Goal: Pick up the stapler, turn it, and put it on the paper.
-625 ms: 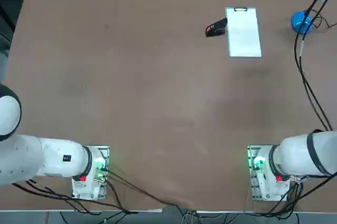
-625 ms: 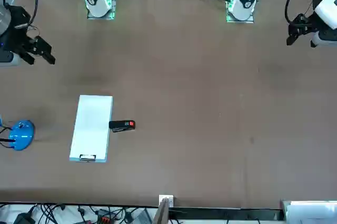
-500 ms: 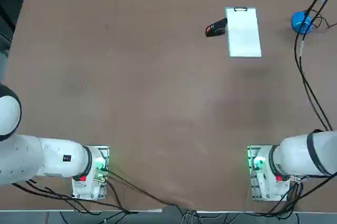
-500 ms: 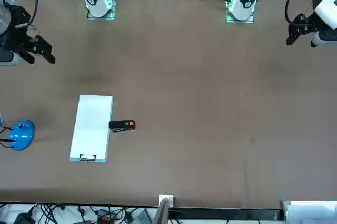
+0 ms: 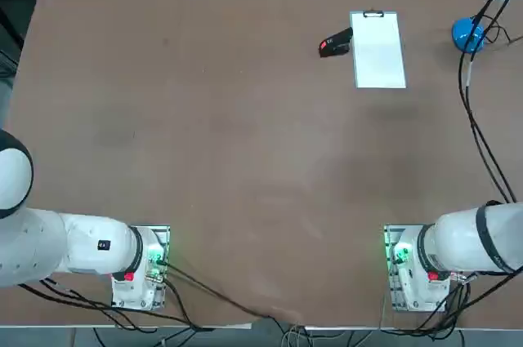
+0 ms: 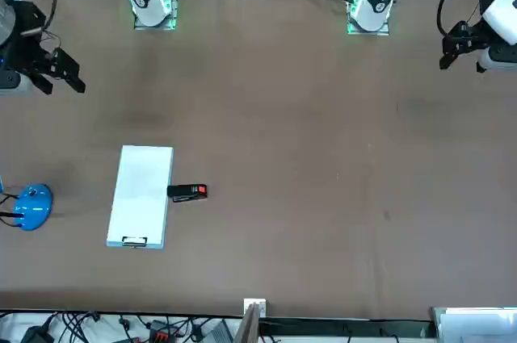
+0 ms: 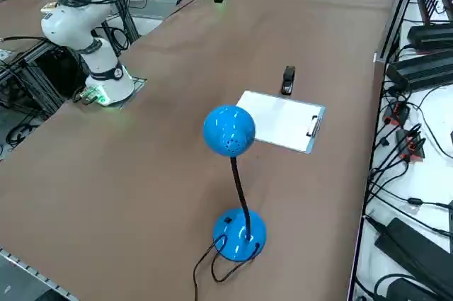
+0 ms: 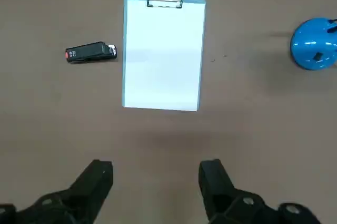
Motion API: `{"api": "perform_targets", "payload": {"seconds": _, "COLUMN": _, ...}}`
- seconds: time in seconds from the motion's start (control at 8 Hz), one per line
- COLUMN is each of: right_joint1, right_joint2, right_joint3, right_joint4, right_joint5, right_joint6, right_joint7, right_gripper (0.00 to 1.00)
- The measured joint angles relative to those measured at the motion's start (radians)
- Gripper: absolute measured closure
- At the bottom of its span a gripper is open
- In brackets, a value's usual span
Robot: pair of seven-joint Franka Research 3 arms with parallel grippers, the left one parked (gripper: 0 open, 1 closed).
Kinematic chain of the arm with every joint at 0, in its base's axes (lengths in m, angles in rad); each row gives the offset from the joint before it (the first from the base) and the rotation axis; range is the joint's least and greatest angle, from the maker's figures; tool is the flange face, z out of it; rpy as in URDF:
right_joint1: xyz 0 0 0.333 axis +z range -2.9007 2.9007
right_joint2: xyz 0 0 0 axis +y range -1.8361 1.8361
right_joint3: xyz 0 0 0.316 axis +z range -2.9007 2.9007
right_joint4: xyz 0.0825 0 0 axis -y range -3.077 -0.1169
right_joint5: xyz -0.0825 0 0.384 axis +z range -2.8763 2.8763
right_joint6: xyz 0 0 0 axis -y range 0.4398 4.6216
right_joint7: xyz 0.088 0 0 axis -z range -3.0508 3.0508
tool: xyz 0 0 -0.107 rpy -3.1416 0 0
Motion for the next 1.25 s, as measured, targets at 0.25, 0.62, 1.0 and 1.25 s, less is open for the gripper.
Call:
{"api": "perform_targets", "payload": {"seconds": 0.25, "right_joint1": -0.001, "right_joint2": 0.02, "right_joint3": 0.0, "right_joint4": -0.001, "right_joint5": 0.007, "right_joint6": -0.01, "right_joint7": 0.029, "right_gripper": 0.0}}
{"api": "perform_targets", "payload": {"seconds": 0.62, "right_joint1": 0.017, "right_joint2": 0.135, "right_joint3": 0.001, "right_joint4": 0.01, "right_joint5": 0.01, "right_joint6": 0.023, "right_joint7": 0.28, "right_gripper": 0.0}}
{"api": "perform_targets", "payload": {"seconds": 1.0, "right_joint1": 0.081, "right_joint2": 0.29, "right_joint3": 0.003, "right_joint4": 0.081, "right_joint5": 0.011, "right_joint6": 0.14, "right_joint7": 0.586, "right_gripper": 0.0}}
{"api": "perform_targets", "payload": {"seconds": 1.25, "right_joint1": 0.11, "right_joint2": 0.365, "right_joint3": 0.003, "right_joint4": 0.092, "right_joint5": 0.013, "right_joint6": 0.259, "right_joint7": 0.834, "right_gripper": 0.0}}
